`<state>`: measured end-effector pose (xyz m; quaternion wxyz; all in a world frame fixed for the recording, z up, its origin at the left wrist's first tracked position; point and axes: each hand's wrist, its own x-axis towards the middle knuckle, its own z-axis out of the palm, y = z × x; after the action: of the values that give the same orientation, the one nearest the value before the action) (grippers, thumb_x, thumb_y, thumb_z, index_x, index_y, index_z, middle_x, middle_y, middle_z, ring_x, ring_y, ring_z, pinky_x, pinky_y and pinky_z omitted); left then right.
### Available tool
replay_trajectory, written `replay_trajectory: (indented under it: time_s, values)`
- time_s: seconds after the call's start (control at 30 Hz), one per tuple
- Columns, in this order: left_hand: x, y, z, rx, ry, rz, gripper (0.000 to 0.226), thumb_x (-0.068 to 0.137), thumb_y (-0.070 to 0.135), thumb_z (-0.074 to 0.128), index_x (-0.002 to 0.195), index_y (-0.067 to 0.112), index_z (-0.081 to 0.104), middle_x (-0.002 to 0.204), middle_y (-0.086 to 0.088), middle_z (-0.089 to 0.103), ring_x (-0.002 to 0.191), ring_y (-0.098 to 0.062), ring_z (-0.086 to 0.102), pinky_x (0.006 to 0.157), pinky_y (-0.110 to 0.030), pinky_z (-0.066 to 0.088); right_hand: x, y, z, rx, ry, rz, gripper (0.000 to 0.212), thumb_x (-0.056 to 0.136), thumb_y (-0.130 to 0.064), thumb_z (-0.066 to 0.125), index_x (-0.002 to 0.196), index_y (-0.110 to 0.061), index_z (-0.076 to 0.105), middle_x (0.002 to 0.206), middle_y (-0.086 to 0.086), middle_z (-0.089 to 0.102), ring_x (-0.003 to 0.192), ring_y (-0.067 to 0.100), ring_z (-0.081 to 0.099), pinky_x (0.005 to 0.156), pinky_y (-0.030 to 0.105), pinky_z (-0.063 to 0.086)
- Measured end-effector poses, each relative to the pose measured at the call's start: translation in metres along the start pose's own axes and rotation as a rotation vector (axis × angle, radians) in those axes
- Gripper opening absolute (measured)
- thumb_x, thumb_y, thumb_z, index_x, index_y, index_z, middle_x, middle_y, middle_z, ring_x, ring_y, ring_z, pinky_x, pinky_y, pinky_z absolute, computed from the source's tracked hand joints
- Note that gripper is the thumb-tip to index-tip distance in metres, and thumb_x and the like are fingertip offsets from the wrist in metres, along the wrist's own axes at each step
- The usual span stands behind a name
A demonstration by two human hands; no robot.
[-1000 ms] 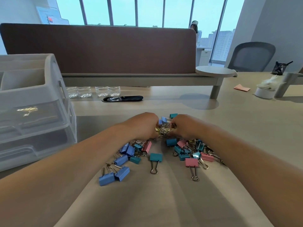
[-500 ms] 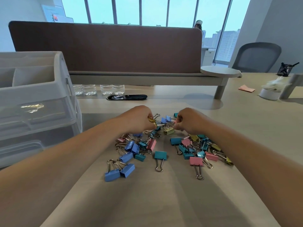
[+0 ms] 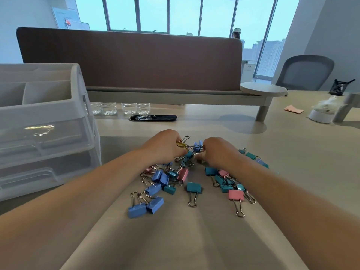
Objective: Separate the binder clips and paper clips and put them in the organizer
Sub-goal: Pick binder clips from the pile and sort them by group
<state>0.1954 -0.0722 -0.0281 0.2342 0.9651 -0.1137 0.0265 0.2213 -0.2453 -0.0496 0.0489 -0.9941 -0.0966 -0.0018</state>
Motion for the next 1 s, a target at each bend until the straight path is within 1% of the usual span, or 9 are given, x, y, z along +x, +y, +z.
replay_trajectory:
  time_s: [0.1,0.2,0.37,0.53,0.63,0.77,0.87,0.9,1.0]
  values:
    - [-0.001,-0.002,0.003,-0.015,-0.012,-0.003,0.029,0.087,0.036,0.067,0.092,0.008,0.069,0.086,-0.011,0.069,0.078,-0.024,0.064,0.069,-0.038,0.051,-0.001,-0.001,0.000,-0.003,-0.021,0.018,0.041,0.091,-0.042,0.066,0.068,-0.013,0.048,0.065,0.000,0.050,0.057,0.011,0.046,0.048,0.022,0.030]
    - [-0.002,-0.005,0.005,-0.040,-0.032,-0.015,0.031,0.088,0.035,0.066,0.093,0.005,0.070,0.085,-0.014,0.070,0.080,-0.028,0.066,0.071,-0.040,0.052,-0.003,-0.002,-0.002,-0.032,-0.053,0.020,0.046,0.089,-0.043,0.068,0.065,-0.014,0.043,0.064,0.001,0.049,0.056,0.011,0.044,0.048,0.023,0.030]
    - [-0.009,-0.007,0.008,-0.088,-0.042,-0.040,0.023,0.088,0.034,0.067,0.091,0.012,0.069,0.081,-0.007,0.070,0.072,-0.020,0.065,0.061,-0.031,0.047,-0.012,-0.004,-0.008,-0.096,-0.093,-0.022,0.039,0.088,-0.045,0.068,0.088,-0.007,0.058,0.070,-0.001,0.053,0.066,0.013,0.052,0.059,0.023,0.039]
    - [-0.024,-0.007,0.003,-0.138,-0.016,-0.097,0.029,0.088,0.033,0.066,0.092,0.004,0.069,0.074,-0.010,0.062,0.059,-0.016,0.051,0.055,-0.028,0.038,-0.032,-0.005,-0.026,-0.115,-0.120,-0.014,0.044,0.096,-0.043,0.057,0.113,-0.003,0.063,0.096,0.003,0.063,0.087,0.018,0.059,0.080,0.029,0.049]
    - [-0.039,-0.006,-0.003,-0.176,0.009,-0.125,0.028,0.089,0.032,0.065,0.094,0.004,0.068,0.074,-0.008,0.061,0.059,-0.016,0.050,0.055,-0.028,0.038,-0.046,-0.006,-0.037,0.008,-0.074,0.018,0.032,0.090,-0.038,0.066,0.100,-0.008,0.065,0.080,0.001,0.058,0.077,0.020,0.057,0.068,0.031,0.048]
    - [-0.065,-0.004,-0.021,-0.227,0.058,-0.134,0.018,0.088,0.028,0.065,0.086,0.010,0.065,0.074,-0.010,0.057,0.061,-0.019,0.049,0.058,-0.028,0.039,-0.068,-0.022,-0.050,0.180,-0.007,0.036,0.033,0.083,-0.037,0.075,0.089,-0.007,0.066,0.082,0.007,0.065,0.067,0.016,0.054,0.056,0.025,0.043]
    - [-0.085,-0.007,-0.035,-0.303,0.103,-0.163,0.021,0.087,0.028,0.068,0.077,0.012,0.062,0.065,-0.006,0.054,0.054,-0.017,0.047,0.055,-0.026,0.037,-0.080,-0.038,-0.059,0.355,0.017,0.012,0.028,0.079,-0.031,0.080,0.084,-0.005,0.071,0.081,0.011,0.071,0.064,0.015,0.056,0.058,0.027,0.046]
    - [-0.099,-0.019,-0.060,-0.312,0.172,-0.180,0.025,0.087,0.029,0.068,0.071,0.014,0.058,0.060,-0.003,0.051,0.051,-0.015,0.044,0.053,-0.025,0.036,-0.079,-0.062,-0.071,0.384,0.040,-0.036,0.028,0.078,-0.030,0.081,0.083,-0.004,0.072,0.080,0.011,0.072,0.063,0.015,0.058,0.060,0.029,0.048]
    - [-0.114,-0.020,-0.067,-0.342,0.168,-0.181,0.029,0.088,0.029,0.067,0.067,0.016,0.052,0.057,-0.001,0.046,0.049,-0.014,0.042,0.051,-0.024,0.033,-0.083,-0.071,-0.071,0.399,0.053,-0.026,0.028,0.076,-0.034,0.082,0.081,-0.008,0.073,0.075,0.006,0.072,0.062,0.013,0.059,0.060,0.028,0.049]
